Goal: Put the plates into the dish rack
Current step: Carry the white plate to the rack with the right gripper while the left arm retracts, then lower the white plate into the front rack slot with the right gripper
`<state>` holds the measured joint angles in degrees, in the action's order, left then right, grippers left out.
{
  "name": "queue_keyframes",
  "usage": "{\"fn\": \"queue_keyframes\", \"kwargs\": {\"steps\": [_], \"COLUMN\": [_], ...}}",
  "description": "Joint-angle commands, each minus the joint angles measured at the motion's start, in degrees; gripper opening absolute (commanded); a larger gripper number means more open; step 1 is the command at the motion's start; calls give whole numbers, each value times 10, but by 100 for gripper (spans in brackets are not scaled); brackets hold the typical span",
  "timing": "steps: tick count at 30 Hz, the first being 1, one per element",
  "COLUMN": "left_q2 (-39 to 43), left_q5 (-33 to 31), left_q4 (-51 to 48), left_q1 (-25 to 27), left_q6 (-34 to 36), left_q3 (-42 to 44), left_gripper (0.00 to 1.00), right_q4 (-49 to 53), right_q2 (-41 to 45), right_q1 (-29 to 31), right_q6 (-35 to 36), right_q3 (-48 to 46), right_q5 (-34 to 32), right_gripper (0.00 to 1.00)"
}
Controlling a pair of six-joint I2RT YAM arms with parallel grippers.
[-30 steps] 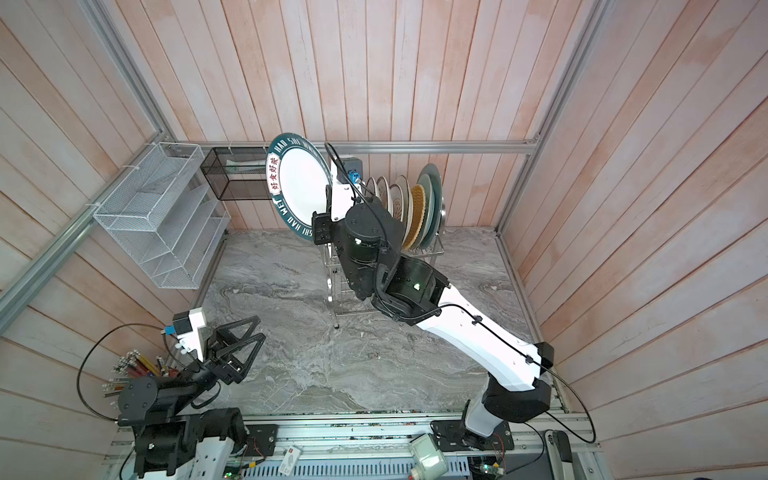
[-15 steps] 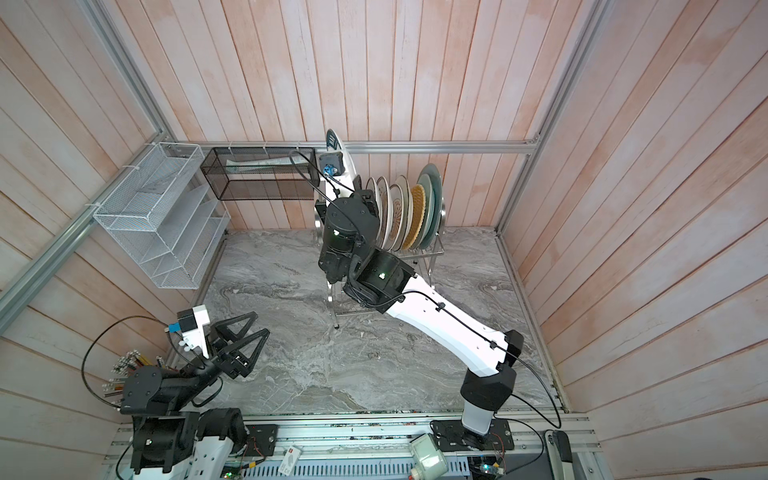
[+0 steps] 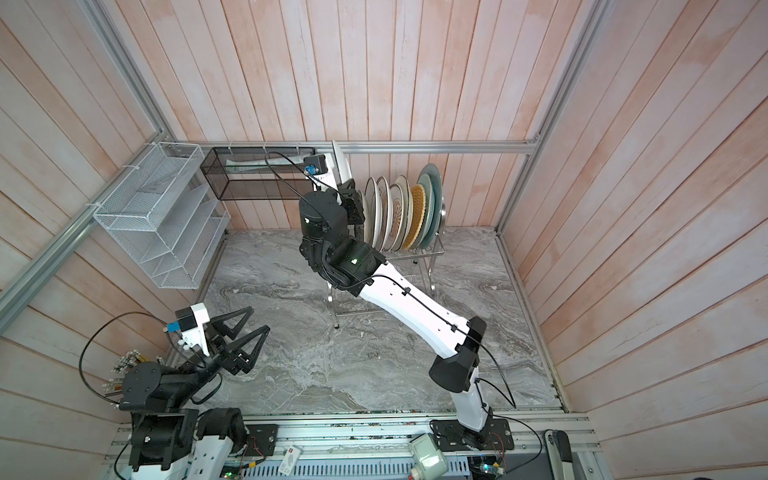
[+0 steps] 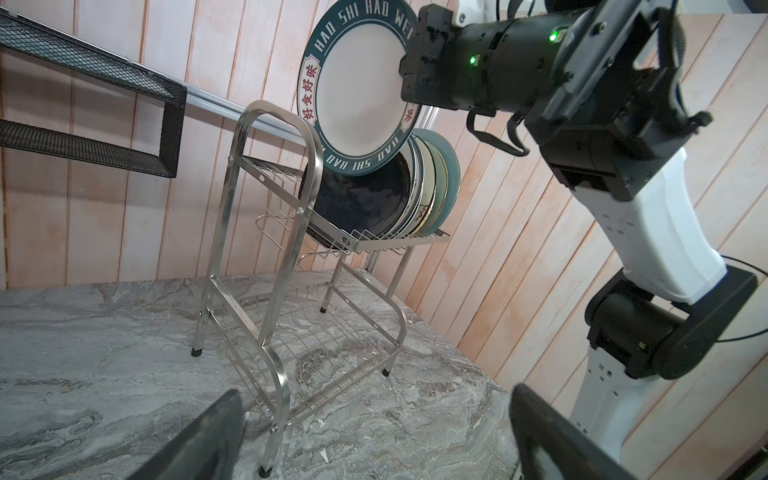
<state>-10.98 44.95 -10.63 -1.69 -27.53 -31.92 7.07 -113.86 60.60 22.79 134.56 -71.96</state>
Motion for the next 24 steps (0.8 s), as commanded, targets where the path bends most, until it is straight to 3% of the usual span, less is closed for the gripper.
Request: {"fn": "queue_keyframes", "kwargs": {"steps": [1,24], "left_q2": [-1,-7], "left_q5": [13,26], "left_q4": [13,21], "left_q1": [1,-1], "left_q6": [9,1], "left_q3": [8,12], "left_gripper": [100,100], "right_q4": [62,303], "right_q2": [-16,-49], "right_q1": [-10,-44], "right_q6": [-62,-303], "right_q3": [50,66], "right_q5": [-3,65], "right_gripper": [0,0]}}
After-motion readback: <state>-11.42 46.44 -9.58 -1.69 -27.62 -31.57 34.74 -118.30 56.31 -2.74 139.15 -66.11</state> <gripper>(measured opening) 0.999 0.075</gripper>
